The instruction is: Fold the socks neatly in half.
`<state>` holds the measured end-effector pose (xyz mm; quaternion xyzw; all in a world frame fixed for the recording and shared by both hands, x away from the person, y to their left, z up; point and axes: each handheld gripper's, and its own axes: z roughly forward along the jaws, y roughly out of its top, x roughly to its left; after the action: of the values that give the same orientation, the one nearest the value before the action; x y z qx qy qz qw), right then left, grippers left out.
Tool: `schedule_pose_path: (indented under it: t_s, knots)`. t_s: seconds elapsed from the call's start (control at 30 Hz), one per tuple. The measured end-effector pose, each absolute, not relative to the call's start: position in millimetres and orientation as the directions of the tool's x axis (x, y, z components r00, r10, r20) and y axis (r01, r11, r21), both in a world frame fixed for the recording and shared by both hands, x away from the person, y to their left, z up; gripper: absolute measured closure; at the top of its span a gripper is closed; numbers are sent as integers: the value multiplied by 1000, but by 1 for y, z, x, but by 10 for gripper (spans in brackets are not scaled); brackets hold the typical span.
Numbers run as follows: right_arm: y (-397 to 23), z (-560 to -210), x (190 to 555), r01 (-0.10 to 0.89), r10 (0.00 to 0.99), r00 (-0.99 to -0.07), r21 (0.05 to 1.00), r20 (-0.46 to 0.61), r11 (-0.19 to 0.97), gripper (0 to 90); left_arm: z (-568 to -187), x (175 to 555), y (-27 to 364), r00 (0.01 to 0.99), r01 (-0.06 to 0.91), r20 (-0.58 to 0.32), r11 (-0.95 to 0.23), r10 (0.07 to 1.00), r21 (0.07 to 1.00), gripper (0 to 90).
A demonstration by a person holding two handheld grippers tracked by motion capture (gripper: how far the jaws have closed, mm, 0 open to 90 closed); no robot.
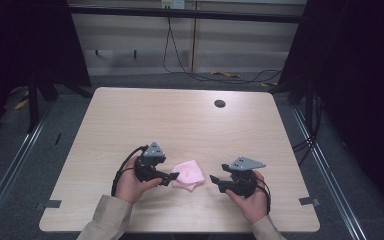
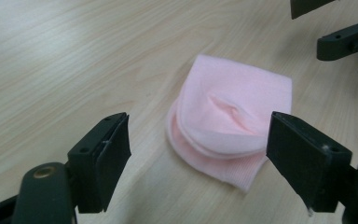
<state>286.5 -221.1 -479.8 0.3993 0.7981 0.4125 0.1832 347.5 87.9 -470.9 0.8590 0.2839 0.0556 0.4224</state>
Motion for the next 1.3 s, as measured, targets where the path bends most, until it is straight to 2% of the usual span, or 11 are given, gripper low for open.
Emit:
schedule_pose_path:
  t_s: [0.57,0.9,1.3]
  knots:
    - [-239,-481,285,499,783,-620,794,45,349,251,-475,347,123,824,437,-127,-476,552,764,171]
    - [-251,-483,283,509,783,-619,785,50,352,216,-486,343,139,814,448,-125,-477,567,756,167]
    - [-275,-491,278,550,790,-609,753,67,360,188,-499,337,164,811,428,-56,-526,582,735,167]
